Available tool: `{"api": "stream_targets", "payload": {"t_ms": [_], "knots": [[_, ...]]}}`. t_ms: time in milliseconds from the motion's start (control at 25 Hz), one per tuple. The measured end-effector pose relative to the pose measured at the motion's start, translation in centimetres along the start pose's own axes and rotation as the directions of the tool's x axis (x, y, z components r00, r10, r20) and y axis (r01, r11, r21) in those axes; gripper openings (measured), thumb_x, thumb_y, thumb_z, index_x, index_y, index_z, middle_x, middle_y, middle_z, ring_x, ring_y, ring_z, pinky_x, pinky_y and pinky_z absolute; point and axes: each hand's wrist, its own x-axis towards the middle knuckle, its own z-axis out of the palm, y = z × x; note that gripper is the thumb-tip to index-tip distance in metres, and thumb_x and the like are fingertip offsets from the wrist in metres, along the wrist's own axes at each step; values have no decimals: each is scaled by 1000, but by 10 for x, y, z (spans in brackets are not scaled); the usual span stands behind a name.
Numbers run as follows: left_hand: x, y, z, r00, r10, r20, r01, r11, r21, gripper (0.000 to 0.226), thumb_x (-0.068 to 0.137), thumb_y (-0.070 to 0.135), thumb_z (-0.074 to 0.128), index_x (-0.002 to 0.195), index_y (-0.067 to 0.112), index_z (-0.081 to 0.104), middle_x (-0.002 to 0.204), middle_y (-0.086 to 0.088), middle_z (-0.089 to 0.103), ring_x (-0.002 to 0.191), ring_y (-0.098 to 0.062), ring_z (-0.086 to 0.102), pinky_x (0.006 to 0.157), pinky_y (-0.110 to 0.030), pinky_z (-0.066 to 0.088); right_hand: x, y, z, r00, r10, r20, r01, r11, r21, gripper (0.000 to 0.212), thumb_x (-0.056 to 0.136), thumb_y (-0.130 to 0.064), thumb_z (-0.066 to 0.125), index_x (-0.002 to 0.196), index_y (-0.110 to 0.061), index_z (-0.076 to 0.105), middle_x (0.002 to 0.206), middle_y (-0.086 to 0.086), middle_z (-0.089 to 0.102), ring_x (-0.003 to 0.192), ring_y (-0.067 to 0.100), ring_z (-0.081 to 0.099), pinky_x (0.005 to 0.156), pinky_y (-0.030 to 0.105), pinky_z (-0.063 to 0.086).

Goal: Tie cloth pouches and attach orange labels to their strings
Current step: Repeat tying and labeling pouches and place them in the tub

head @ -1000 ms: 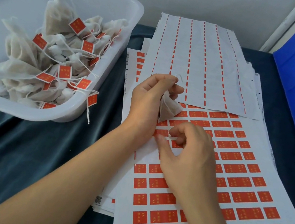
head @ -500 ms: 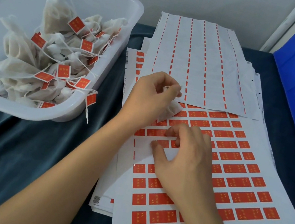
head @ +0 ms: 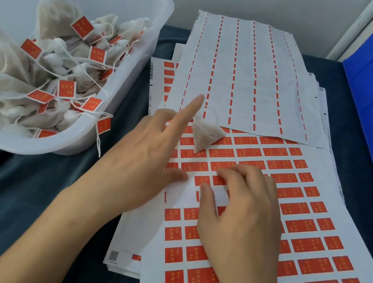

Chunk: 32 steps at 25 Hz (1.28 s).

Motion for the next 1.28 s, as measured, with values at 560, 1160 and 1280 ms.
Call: {"api": "stream_targets", "payload": {"t_ms": [560,1160,1280], "knots": [[10,-10,29,986,63,-157,-53,996,67,91,86,57,73,160,46,21,152,15,41,137,-11,28,113,-37,34,1,9,5,999,-45,7,43,992,120,49,94,-58,48,118,-24,72,112,-12,63,100,3,46,85,25,44],[16,-18,21,991,0,-131,-21,987,-159,80,89,48,78,156,48,35,139,26,45,128,1,29,105,-26,31,0,9,9,998,-45,-33,48,992,115,53,82,-65,58,117,-27,70,109,-14,60,98,2,44,83,25,42],[17,-17,27,985,-6,-171,-20,989,-147,78,88,48,79,155,47,37,138,24,48,126,1,31,105,-25,30,0,8,9,999,-44,-31,47,992,118,54,83,-65,57,118,-26,70,110,-13,62,99,3,45,85,26,44]]}}
